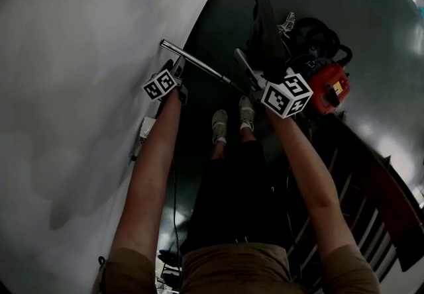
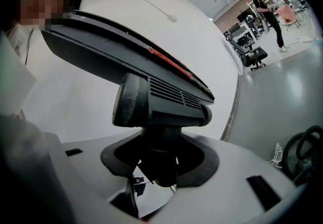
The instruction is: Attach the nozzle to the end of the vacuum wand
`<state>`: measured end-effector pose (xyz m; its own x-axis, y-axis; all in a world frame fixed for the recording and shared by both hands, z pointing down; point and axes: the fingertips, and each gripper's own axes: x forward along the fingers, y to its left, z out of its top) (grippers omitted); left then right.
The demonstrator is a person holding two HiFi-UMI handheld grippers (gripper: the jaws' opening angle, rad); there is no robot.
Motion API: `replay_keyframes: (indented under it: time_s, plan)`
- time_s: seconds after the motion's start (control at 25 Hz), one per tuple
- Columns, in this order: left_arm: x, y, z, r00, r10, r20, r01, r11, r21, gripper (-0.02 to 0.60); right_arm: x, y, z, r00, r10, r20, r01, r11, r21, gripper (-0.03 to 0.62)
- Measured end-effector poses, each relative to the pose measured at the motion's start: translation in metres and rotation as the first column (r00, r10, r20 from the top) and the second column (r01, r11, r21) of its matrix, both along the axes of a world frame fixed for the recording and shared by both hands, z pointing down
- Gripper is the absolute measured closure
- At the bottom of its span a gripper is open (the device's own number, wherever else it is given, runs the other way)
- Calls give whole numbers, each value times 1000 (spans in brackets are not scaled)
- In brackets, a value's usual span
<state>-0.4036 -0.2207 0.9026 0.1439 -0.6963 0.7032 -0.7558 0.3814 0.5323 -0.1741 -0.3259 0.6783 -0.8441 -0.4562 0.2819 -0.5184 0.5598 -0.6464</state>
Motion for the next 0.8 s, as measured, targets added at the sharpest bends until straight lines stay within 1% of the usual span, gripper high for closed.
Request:
replay_keyframes:
  time_s: [0.08, 0.16, 0.28, 0.36, 0.44, 0.64, 0.72, 0.8]
  plan:
    - [1, -3, 17, 1000, 4, 7, -4, 1000, -23, 318, 0, 5, 17, 1000, 0, 3, 0, 1000, -22, 411]
    - [-4, -6, 32, 1000, -8, 30, 10, 998, -58, 318, -2, 8, 31, 1000, 9, 4, -9, 999, -47, 411]
    - [-21, -12, 56, 997, -50, 63, 57, 993, -106, 316, -13, 9, 48, 1000, 30, 6, -30, 996, -83, 411]
    - [-24, -15, 70, 996, -71, 58, 78, 990, -117, 316, -18, 12, 58, 999, 35, 7, -34, 995, -98, 411]
    - [-23, -20, 80, 996, -68, 51, 73, 990, -124, 316, -22, 14, 63, 1000, 30, 7, -30, 994, -105, 411]
    - [-31, -25, 95, 997, -53, 63, 62, 987, -150, 314, -28, 15, 72, 1000, 15, -5, -15, 994, -112, 411]
    - [-27, -23, 108, 998, -43, 46, 50, 984, -169, 314, -25, 17, 79, 1000, 20, -10, -21, 992, -123, 411]
    - [-21, -25, 121, 1000, -12, 23, 16, 981, -191, 318, -20, 18, 86, 1000, 24, -12, -25, 991, -131, 411]
